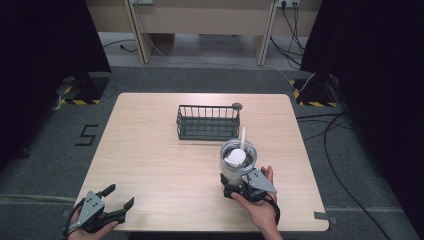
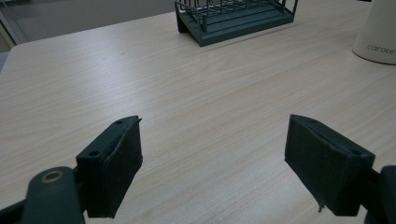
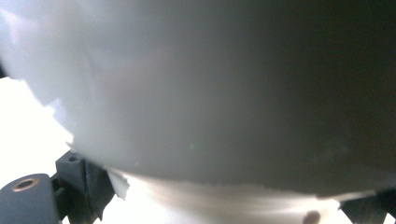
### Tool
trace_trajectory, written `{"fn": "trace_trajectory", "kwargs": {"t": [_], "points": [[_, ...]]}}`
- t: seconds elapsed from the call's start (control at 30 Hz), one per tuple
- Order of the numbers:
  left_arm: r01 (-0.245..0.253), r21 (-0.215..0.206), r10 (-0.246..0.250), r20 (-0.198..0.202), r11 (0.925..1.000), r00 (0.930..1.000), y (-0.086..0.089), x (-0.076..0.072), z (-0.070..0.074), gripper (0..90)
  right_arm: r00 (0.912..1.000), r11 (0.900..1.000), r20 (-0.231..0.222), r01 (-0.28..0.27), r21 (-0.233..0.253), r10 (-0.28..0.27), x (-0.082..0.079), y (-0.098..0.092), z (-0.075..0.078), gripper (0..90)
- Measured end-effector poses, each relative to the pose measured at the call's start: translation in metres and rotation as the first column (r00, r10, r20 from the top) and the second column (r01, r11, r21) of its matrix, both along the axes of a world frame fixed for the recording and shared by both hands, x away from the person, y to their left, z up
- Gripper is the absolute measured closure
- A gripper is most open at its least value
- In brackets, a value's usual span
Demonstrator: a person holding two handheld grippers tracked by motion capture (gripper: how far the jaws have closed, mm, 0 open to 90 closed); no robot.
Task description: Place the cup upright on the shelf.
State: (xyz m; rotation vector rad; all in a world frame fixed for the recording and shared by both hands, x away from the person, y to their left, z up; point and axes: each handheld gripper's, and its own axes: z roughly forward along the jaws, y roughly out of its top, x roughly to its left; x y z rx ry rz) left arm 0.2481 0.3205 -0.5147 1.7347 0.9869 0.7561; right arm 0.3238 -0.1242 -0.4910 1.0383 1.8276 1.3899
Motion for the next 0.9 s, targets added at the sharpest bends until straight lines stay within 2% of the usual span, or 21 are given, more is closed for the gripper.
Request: {"fn": "trace_trajectory", "kwargs": {"t": [0.5, 0.8, 0.9], "points": [[-0.011, -0.007, 0.011, 0.002, 0.9999, 0.9999, 0.001, 0.000, 0.000, 18.2, 0.9996, 1.000, -0.027, -0.004, -0.013, 0.003, 0.006, 0.000, 0.007, 10.4], [-0.014, -0.015, 0.014, 0.000, 0.9998, 0.9999, 0.001, 0.001, 0.000, 18.2, 0.9989, 1.000, -0.043, -0.020, 0.019, 0.021, 0.009, 0.001, 0.012, 10.3], [-0.019, -0.016, 0.019, 0.001, 0.9997, 0.9998, 0.001, 0.001, 0.000, 18.2, 0.9994, 1.000, -0.026, -0.025, 0.009, 0.025, 0.010, 0.003, 0.016, 10.3]]}}
